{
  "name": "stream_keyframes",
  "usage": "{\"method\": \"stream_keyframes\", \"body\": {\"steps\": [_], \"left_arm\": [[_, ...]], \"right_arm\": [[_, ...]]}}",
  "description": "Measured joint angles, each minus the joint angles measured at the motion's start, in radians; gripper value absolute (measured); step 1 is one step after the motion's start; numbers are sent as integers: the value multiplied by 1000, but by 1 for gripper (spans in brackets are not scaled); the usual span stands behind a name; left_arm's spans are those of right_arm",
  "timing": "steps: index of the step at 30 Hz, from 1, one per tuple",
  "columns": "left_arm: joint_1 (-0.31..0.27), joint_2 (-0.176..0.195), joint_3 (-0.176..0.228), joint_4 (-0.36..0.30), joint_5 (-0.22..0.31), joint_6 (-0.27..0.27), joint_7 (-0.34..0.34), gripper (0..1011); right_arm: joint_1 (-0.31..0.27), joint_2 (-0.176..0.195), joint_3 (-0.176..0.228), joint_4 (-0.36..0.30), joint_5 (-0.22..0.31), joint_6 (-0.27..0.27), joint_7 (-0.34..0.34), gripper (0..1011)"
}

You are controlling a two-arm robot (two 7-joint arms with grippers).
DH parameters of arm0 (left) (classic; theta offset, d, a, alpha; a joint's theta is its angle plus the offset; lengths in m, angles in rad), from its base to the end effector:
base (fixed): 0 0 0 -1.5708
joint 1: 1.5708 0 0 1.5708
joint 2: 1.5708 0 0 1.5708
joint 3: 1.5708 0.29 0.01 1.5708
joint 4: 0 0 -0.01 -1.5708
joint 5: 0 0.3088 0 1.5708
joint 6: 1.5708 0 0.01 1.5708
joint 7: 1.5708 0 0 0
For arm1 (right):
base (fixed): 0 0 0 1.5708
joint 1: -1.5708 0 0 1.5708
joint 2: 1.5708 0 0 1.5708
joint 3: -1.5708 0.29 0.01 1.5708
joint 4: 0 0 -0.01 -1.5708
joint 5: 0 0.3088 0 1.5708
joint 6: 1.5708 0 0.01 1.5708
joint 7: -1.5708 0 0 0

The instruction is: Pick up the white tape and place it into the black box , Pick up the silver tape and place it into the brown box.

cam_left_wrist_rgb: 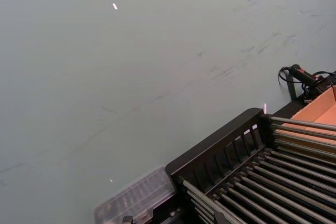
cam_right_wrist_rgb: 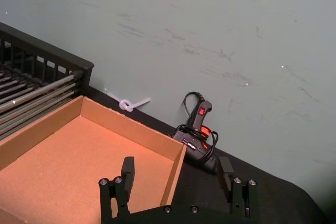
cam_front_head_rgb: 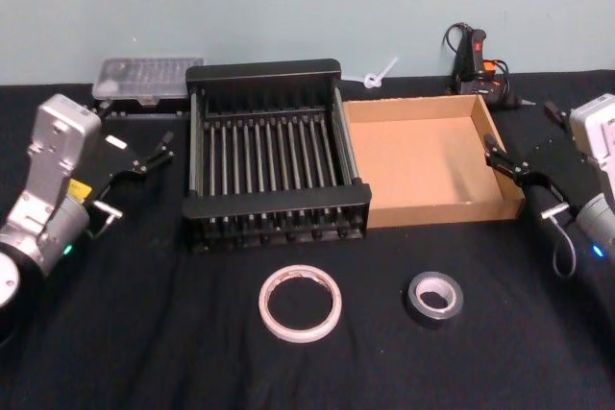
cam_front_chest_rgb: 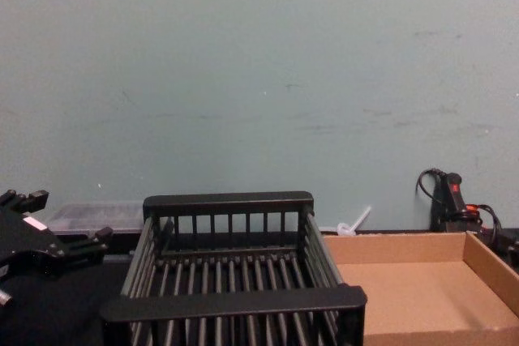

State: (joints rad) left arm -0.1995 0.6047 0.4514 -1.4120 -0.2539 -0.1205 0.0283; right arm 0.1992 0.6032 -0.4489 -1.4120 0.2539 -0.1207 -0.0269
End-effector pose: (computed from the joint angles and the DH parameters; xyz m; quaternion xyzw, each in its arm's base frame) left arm 0.3581 0.0827 -0.3023 0.1415 -0.1325 0.5799 0.7913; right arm 0.3583 -0.0827 -0.3020 -0.1406 -0.1322 -0.5802 0.7913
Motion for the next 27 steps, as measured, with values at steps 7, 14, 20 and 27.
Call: {"method": "stream_keyframes", "body": {"steps": [7,14,20,27], "left_arm": [[0,0,0,0,0,0,0,1001],[0,0,0,0,0,0,0,1001],[0,0,0,0,0,0,0,1001],[0,0,0,0,0,0,0,1001]], "right_arm": [[-12,-8,22,-8,4,-3,27,1002],[-41,-8,45,-41,21,-1,56,1002],[-86,-2,66,-96,45,11,82,1002],[-149,8,87,-171,70,33,109,1002]]}}
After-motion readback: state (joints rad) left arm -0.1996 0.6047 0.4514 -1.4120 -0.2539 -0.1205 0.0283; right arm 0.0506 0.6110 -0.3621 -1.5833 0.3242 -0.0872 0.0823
